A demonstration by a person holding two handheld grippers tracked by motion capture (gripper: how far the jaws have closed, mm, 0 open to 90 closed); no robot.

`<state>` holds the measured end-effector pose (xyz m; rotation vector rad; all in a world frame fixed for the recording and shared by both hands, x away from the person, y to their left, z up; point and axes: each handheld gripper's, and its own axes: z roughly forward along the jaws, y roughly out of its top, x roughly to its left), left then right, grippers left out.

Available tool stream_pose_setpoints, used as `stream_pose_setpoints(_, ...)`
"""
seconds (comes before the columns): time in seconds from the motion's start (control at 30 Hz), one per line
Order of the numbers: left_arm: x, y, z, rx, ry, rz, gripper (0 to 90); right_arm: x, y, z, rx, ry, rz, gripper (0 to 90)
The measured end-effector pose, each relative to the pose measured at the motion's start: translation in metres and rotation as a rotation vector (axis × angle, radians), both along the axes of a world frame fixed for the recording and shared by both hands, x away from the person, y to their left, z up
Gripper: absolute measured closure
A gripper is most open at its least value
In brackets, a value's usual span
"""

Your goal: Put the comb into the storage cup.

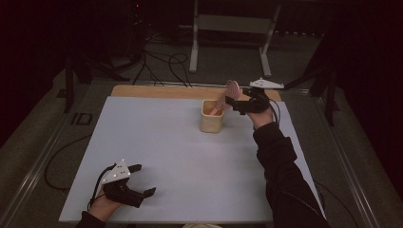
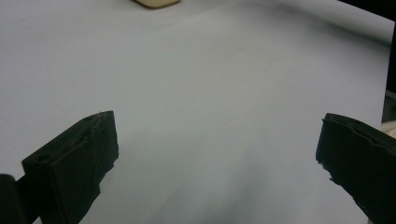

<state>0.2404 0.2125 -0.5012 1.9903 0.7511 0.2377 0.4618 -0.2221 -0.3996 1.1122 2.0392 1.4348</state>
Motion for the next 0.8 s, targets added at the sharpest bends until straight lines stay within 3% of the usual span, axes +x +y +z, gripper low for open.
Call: stream_pose_setpoints(0.8,-0.001,0.001,0.001,0.001,-0.005,-0.004,0.1,-0.028,-0.008,-0.018,-0.007,0.029,0.050,9.8)
